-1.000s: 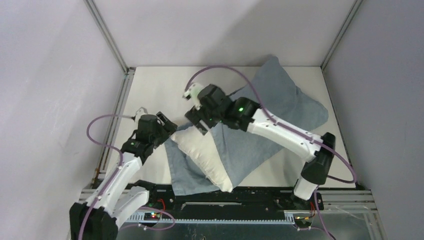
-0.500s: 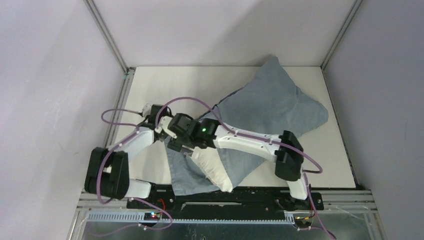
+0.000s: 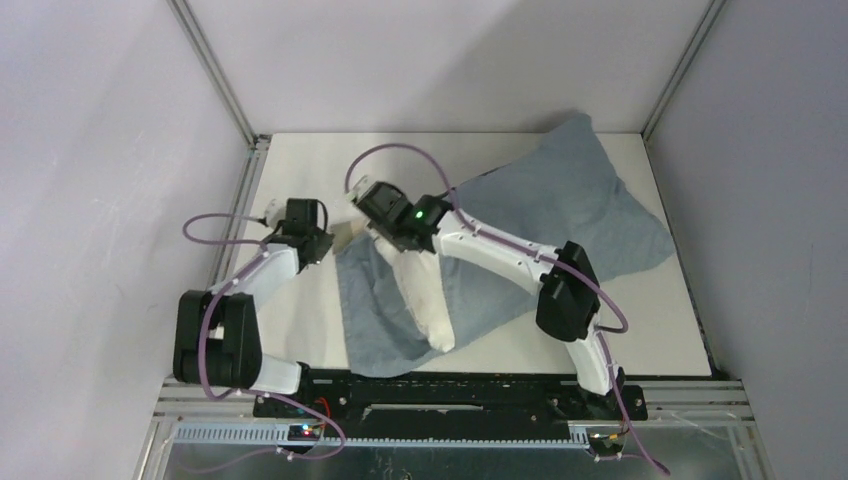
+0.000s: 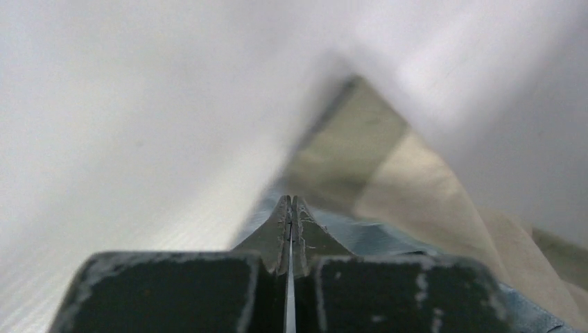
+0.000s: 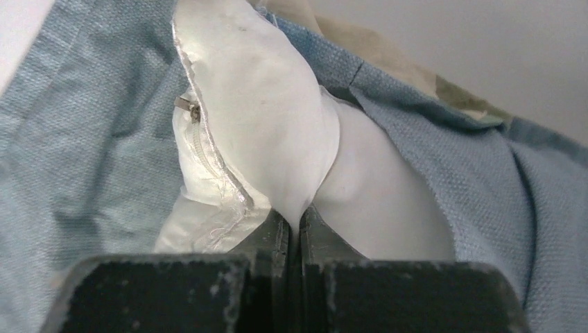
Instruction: Put the pillow into the pillowcase
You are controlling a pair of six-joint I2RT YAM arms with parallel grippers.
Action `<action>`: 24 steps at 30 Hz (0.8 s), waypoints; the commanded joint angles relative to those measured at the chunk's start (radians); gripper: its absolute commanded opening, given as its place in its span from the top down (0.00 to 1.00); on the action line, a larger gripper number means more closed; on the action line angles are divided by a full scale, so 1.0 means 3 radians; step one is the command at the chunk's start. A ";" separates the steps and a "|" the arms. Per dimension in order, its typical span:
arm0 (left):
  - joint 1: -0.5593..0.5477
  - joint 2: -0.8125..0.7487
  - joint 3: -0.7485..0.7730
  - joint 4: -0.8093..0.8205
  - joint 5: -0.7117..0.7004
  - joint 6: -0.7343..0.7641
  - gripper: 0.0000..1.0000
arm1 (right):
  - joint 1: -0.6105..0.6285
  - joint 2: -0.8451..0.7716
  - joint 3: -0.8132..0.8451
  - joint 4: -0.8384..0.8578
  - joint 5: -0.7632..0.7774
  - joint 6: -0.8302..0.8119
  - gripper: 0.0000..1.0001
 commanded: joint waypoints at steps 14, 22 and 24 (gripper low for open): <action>0.0113 -0.0433 -0.0228 0.0571 0.1076 0.0404 0.25 | -0.0394 -0.1340 -0.0513 0.0424 -0.0808 0.0297 1.00; -0.0193 -0.0477 -0.0632 0.1056 0.1373 0.0488 0.08 | -0.0577 -0.1740 -0.0645 0.0530 -0.1269 0.0320 1.00; -0.0207 -0.0532 -0.0728 0.1186 0.1440 0.0426 0.02 | -0.0602 -0.1828 -0.0686 0.0534 -0.1337 0.0314 1.00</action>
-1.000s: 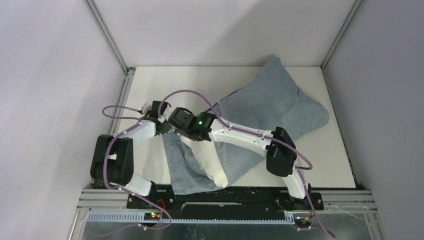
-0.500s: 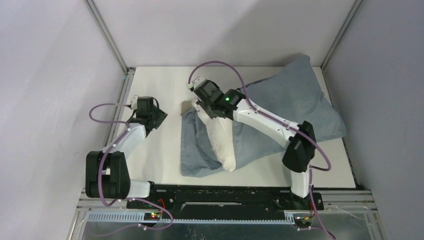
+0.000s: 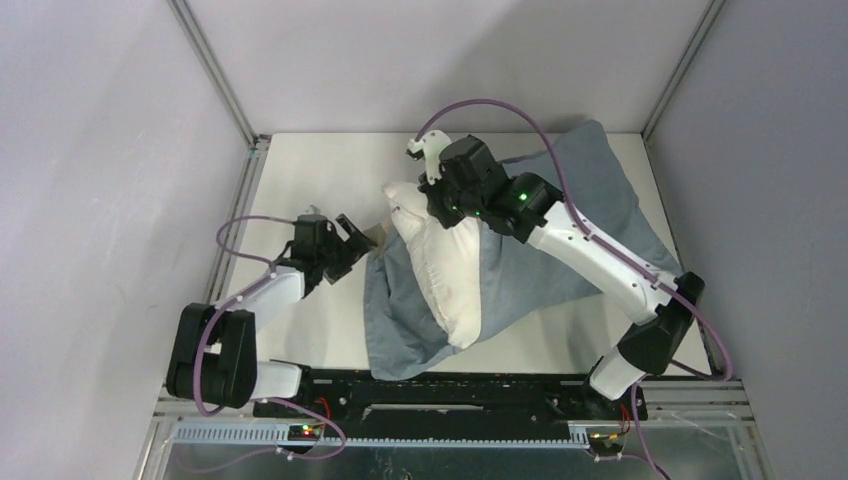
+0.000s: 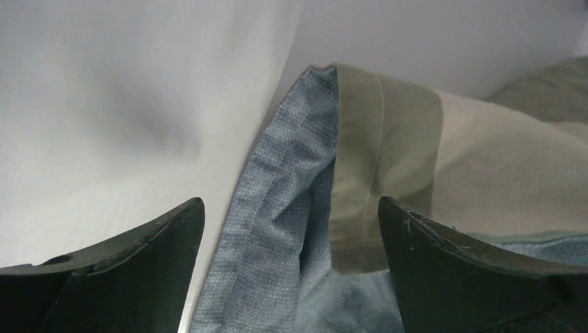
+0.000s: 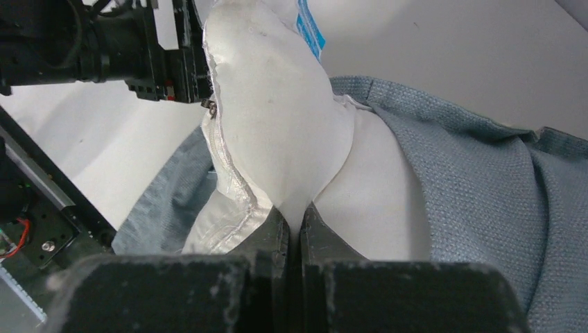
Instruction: Put the pillow into the pillowcase
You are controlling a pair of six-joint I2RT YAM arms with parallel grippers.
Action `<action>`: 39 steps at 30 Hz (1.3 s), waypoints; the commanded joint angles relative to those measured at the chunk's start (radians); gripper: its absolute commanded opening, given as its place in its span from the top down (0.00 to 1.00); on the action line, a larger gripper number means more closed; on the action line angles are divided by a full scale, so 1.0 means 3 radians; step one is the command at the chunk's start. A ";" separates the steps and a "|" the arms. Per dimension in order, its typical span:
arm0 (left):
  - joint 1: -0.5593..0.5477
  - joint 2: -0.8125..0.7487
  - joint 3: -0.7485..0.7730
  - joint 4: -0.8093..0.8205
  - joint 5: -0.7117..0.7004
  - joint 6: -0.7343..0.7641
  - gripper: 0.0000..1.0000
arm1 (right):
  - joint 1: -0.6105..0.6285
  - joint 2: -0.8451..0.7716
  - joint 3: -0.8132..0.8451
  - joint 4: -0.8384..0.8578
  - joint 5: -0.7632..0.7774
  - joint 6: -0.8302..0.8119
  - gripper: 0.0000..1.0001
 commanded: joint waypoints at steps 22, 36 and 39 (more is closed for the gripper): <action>-0.0961 -0.1064 -0.0575 0.0501 -0.0503 -0.1980 0.05 | -0.0254 -0.0951 -0.0362 0.0419 -0.0528 0.0169 1.00; -0.1081 -0.0916 0.0032 0.0579 -0.0957 0.0876 0.15 | -0.0254 -0.1112 -0.0341 0.0263 -0.0505 0.0075 1.00; -0.1081 -0.1003 -0.0109 0.1127 -0.0472 0.1591 0.15 | -0.0255 -0.1157 -0.0313 0.0198 -0.0508 0.0032 1.00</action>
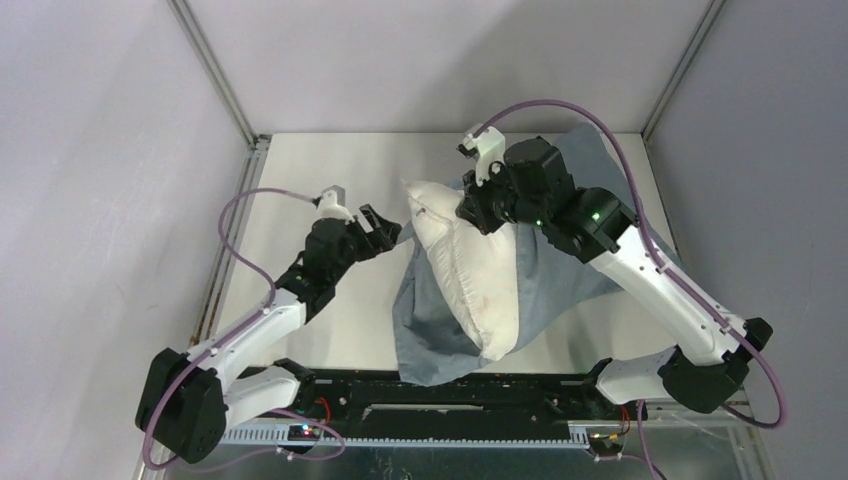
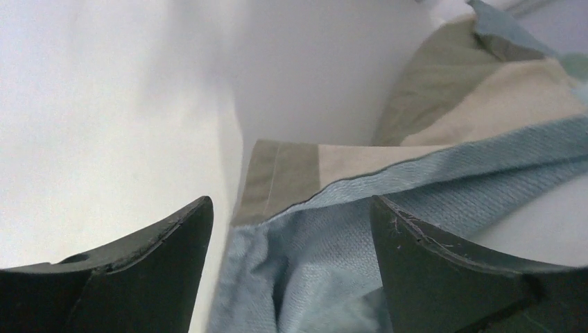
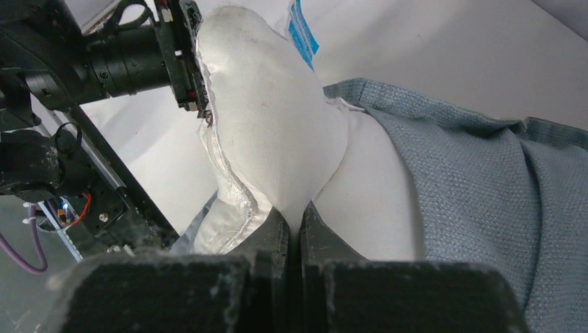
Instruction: Put the pillow into the pillowcase
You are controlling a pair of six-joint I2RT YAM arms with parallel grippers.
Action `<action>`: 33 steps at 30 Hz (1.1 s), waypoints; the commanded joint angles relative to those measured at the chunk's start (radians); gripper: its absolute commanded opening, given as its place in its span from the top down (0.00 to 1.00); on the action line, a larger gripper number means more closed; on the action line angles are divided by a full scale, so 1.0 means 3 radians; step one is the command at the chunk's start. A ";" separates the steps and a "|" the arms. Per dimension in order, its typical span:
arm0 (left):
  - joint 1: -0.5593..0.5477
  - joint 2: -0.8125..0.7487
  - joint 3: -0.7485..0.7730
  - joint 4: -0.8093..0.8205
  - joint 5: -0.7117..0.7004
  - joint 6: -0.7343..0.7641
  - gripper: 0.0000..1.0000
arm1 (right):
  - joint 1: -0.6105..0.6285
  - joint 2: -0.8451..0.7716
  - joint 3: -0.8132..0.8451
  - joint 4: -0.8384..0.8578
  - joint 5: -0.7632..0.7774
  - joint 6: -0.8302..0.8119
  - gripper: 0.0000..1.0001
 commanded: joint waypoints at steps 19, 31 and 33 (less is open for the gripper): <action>-0.0015 0.0719 0.0645 0.0413 0.2378 0.2745 0.19 | -0.0010 -0.0427 0.0171 0.0040 0.0024 -0.0163 1.00; 0.0017 0.0369 0.1335 -0.1230 0.0671 0.1835 1.00 | 0.0049 0.0038 0.0179 -0.0077 0.0449 -0.0111 1.00; 0.0110 0.0163 0.1483 -0.1621 0.0427 0.1582 1.00 | 0.0107 0.0334 0.0061 -0.0034 0.0728 -0.0085 1.00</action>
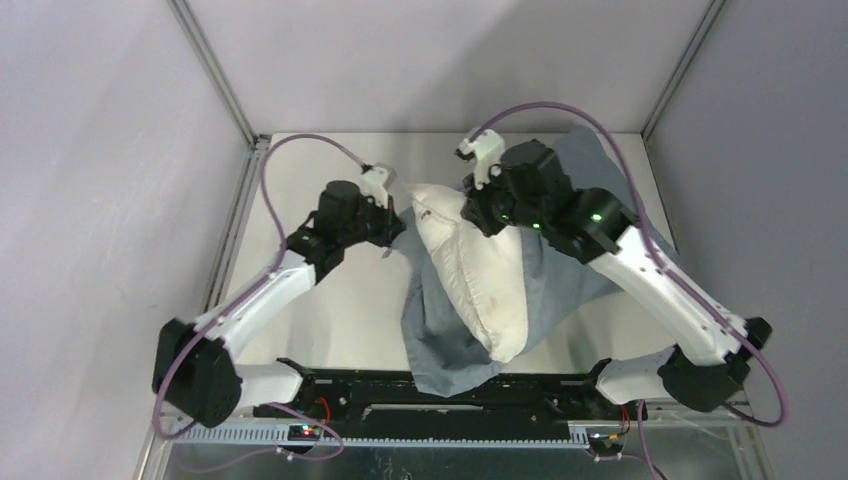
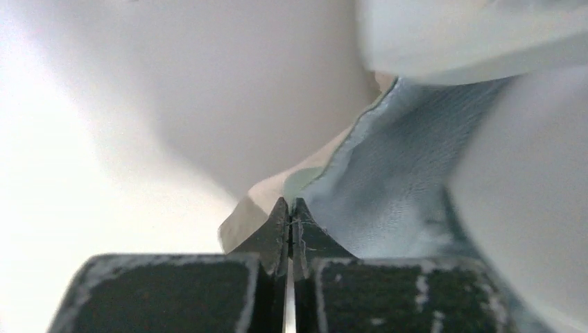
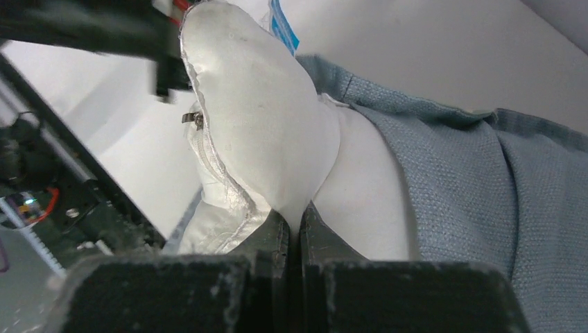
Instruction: Put the pillow into the pillowcase
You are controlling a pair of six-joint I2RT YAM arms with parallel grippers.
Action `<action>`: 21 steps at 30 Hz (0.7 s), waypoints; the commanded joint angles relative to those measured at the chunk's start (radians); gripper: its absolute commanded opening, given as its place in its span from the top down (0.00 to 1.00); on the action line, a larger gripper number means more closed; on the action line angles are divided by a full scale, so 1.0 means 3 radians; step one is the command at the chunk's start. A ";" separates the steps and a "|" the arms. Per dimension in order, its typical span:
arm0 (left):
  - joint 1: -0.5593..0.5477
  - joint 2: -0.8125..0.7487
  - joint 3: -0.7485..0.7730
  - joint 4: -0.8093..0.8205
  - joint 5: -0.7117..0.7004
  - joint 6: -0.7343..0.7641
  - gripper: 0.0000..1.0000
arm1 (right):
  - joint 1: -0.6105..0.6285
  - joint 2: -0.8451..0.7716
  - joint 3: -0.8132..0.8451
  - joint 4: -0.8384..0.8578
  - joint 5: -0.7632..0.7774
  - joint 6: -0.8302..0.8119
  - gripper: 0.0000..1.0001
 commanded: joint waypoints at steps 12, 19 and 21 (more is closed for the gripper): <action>0.1032 -0.0672 0.0524 -0.1084 -0.1010 -0.0947 1.00 | 0.0006 0.1356 -0.0001 0.0258 0.1278 0.0410 1.00; 0.1110 0.0018 0.0794 -0.0908 -0.0942 -0.1009 1.00 | 0.0265 0.1297 0.0391 0.0165 0.1112 0.0402 0.60; 0.1136 0.0175 0.0959 -0.0945 -0.0903 -0.1004 1.00 | 0.0311 0.1219 0.0464 0.0117 0.1093 0.0377 0.43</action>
